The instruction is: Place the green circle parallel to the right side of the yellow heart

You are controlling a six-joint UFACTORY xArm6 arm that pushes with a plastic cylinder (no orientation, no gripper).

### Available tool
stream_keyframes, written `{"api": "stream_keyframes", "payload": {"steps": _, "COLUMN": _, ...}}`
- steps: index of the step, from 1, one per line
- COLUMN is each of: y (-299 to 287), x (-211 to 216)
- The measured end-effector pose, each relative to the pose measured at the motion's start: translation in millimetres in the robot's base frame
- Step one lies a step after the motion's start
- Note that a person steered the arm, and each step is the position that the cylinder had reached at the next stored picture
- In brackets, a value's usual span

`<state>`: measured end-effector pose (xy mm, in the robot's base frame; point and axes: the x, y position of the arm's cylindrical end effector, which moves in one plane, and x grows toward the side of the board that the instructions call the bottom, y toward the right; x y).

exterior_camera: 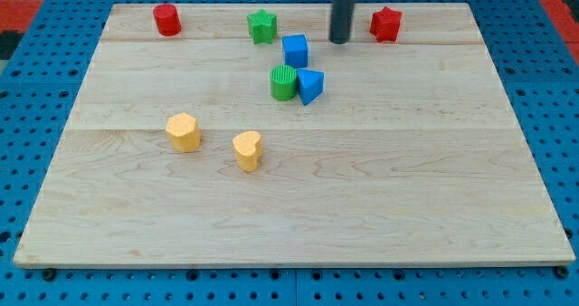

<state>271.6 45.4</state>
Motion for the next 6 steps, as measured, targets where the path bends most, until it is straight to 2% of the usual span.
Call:
{"api": "stream_keyframes", "payload": {"steps": 2, "y": -76.0, "x": 58.8}}
{"api": "stream_keyframes", "payload": {"steps": 3, "y": -64.9, "x": 101.8}}
{"api": "stream_keyframes", "payload": {"steps": 4, "y": -6.9, "x": 116.5}}
{"api": "stream_keyframes", "payload": {"steps": 5, "y": -8.7, "x": 164.8}}
{"api": "stream_keyframes", "payload": {"steps": 6, "y": -11.3, "x": 180.8}}
